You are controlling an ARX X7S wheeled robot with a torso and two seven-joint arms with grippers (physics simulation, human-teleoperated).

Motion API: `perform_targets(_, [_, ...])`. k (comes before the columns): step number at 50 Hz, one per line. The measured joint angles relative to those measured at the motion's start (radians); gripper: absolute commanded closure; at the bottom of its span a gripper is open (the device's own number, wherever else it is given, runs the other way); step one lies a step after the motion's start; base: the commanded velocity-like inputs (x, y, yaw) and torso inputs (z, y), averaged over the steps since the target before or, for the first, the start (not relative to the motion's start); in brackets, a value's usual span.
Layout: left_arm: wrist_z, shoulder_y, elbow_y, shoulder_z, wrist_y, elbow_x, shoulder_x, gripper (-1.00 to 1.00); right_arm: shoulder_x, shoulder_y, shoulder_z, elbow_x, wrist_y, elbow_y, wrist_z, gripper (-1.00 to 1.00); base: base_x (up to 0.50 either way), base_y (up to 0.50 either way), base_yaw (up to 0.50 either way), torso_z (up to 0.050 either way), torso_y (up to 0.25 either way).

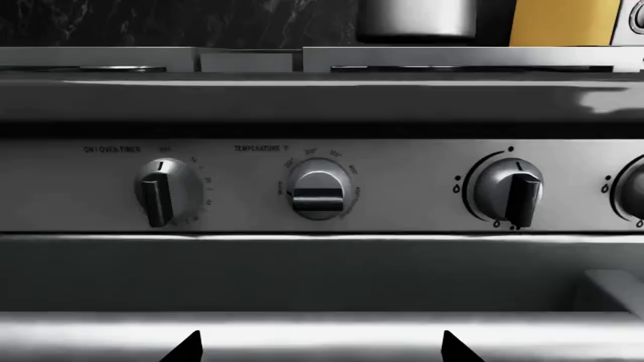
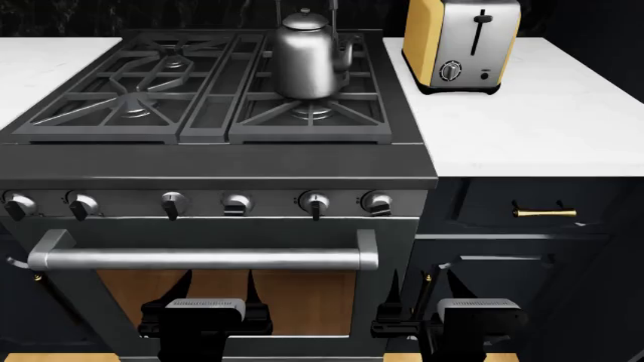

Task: Turn off the front right burner of the stove.

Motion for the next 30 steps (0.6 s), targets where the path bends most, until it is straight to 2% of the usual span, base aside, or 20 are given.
perform_targets(30, [-0.063,0.004,0.002,0.076,0.001,-0.076,-0.057,-1.0,0.059,0.01,-0.073,0.037,0.032,0.011,0.078,-1.0,0.0,0.0,0.0,0.0,0.0])
